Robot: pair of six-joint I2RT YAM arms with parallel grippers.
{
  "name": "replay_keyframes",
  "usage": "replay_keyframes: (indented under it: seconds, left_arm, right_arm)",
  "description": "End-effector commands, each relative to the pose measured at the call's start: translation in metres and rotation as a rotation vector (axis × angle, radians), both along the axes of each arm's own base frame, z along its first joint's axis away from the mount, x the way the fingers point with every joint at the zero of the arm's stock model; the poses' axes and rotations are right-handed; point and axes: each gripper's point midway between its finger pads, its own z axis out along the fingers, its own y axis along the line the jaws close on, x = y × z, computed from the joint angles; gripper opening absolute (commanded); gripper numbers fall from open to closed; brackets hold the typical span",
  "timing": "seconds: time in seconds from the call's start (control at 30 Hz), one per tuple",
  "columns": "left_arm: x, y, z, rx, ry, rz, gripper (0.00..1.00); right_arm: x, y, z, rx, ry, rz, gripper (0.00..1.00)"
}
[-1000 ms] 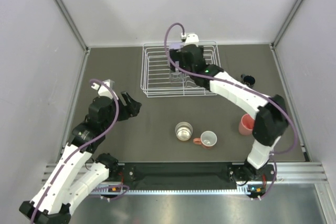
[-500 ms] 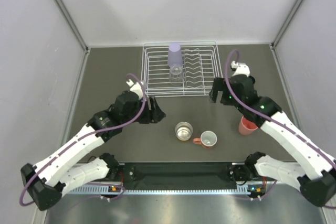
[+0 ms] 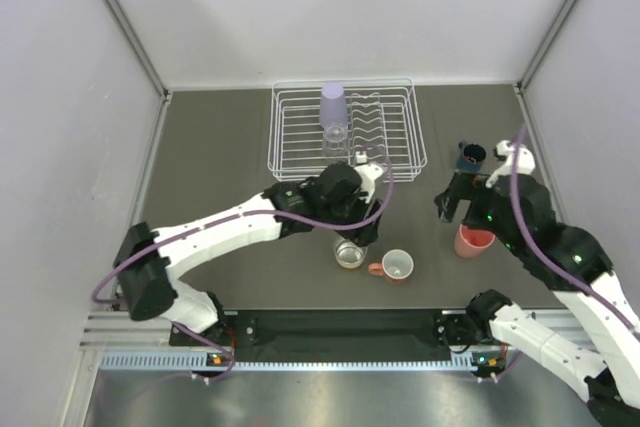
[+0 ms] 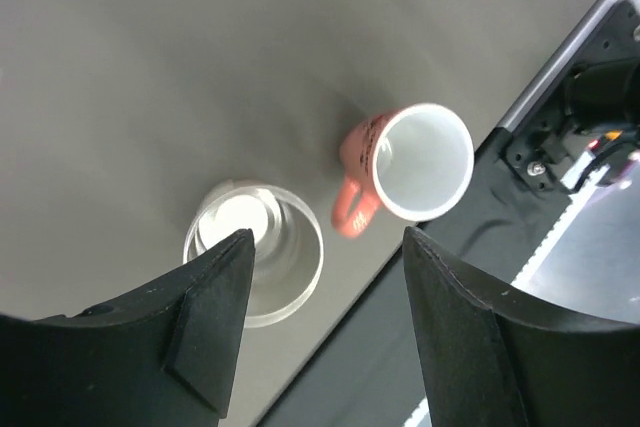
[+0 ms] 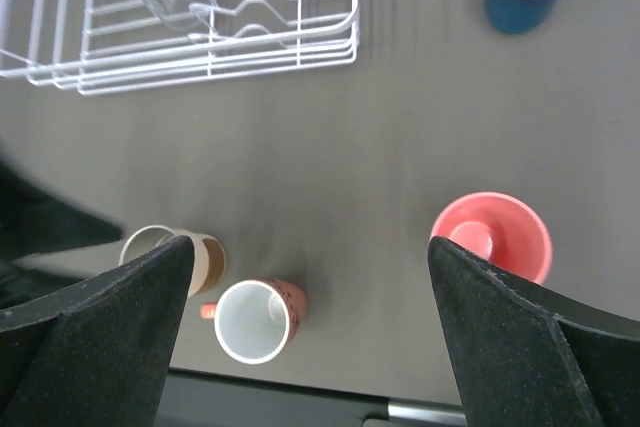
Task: Load the cups into the dish rack
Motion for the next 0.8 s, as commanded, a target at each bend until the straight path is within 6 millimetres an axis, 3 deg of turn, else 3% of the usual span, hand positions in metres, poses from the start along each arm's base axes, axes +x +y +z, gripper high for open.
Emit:
replay_keyframes:
  seconds: [0.0,0.03,0.1,0.13,0.17,0.2,0.33,0.6,0.77]
  left_arm:
    - [0.003,-0.023,0.004,0.029,-0.041,-0.166,0.66]
    - [0.003,-0.027,-0.014,0.076,-0.006,-0.186,0.66]
    - [0.008,-0.039,-0.014,0.084,-0.013,-0.228,0.66]
    - [0.008,-0.041,-0.032,0.131,0.020,-0.239,0.66]
    - [0.008,-0.048,-0.031,0.122,0.022,-0.263,0.66]
    - [0.007,-0.052,-0.048,0.148,0.049,-0.292,0.66]
    - [0.005,-0.063,-0.065,0.194,0.079,-0.338,0.66]
    - [0.000,-0.070,-0.079,0.211,0.120,-0.358,0.64]
    - [-0.020,-0.072,-0.090,0.215,0.189,-0.407,0.55]
  right_arm:
    - [-0.021,-0.027,0.026,0.001,-0.058,-0.056,1.00]
    - [-0.028,-0.034,0.032,0.011,-0.076,-0.065,1.00]
    - [-0.035,-0.040,0.038,0.019,-0.096,-0.071,1.00]
    - [-0.040,-0.044,0.040,0.022,-0.106,-0.075,1.00]
    - [-0.042,-0.045,0.041,0.029,-0.113,-0.073,1.00]
    - [-0.045,-0.046,0.044,0.039,-0.125,-0.068,1.00]
    - [-0.052,-0.051,0.044,0.050,-0.138,-0.066,1.00]
    - [-0.058,-0.055,0.046,0.058,-0.155,-0.068,1.00]
    - [-0.057,-0.054,0.049,0.061,-0.165,-0.063,1.00]
